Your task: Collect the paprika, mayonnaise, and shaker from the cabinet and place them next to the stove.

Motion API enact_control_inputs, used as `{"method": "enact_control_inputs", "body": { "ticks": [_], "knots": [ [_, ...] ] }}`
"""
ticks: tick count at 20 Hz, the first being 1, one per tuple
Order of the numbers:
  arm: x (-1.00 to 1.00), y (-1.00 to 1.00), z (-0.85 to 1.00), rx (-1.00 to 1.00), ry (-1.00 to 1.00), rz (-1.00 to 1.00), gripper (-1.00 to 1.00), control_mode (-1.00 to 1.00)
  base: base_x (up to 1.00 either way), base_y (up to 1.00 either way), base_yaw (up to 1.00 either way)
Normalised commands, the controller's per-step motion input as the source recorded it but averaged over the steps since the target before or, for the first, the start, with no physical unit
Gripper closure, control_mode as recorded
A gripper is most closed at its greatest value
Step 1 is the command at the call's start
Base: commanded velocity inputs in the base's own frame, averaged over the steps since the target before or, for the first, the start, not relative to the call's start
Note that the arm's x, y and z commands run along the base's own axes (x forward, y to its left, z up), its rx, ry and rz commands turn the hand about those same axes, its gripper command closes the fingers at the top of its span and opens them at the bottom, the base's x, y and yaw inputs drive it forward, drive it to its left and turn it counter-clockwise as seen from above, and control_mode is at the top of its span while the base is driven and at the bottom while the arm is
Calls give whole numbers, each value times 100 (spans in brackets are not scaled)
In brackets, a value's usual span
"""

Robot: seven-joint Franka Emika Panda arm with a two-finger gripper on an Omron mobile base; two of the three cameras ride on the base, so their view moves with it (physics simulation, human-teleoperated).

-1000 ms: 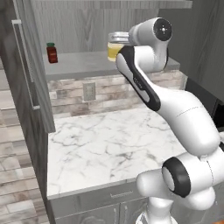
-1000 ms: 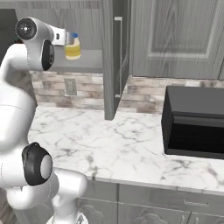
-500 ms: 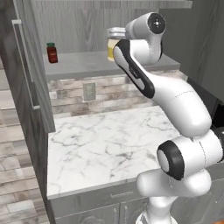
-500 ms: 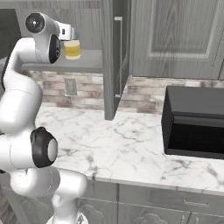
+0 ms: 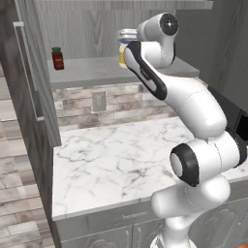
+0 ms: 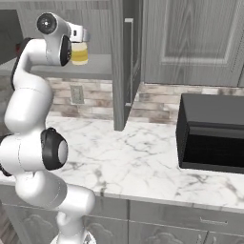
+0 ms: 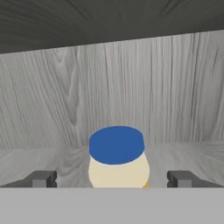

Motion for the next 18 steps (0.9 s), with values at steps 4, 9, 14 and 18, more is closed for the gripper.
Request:
{"method": "enact_control_inputs", "body": {
  "ticks": [4,9,14,18],
  "knots": [
    [30,0,0,0,0,0,-100,-100,0,0,0],
    [26,0,0,0,0,0,-100,-100,0,0,0],
    [16,0,-4,0,0,0,-100,-100,0,0,0],
    [15,0,-9,0,0,0,-100,-100,0,0,0]
  ]
}}
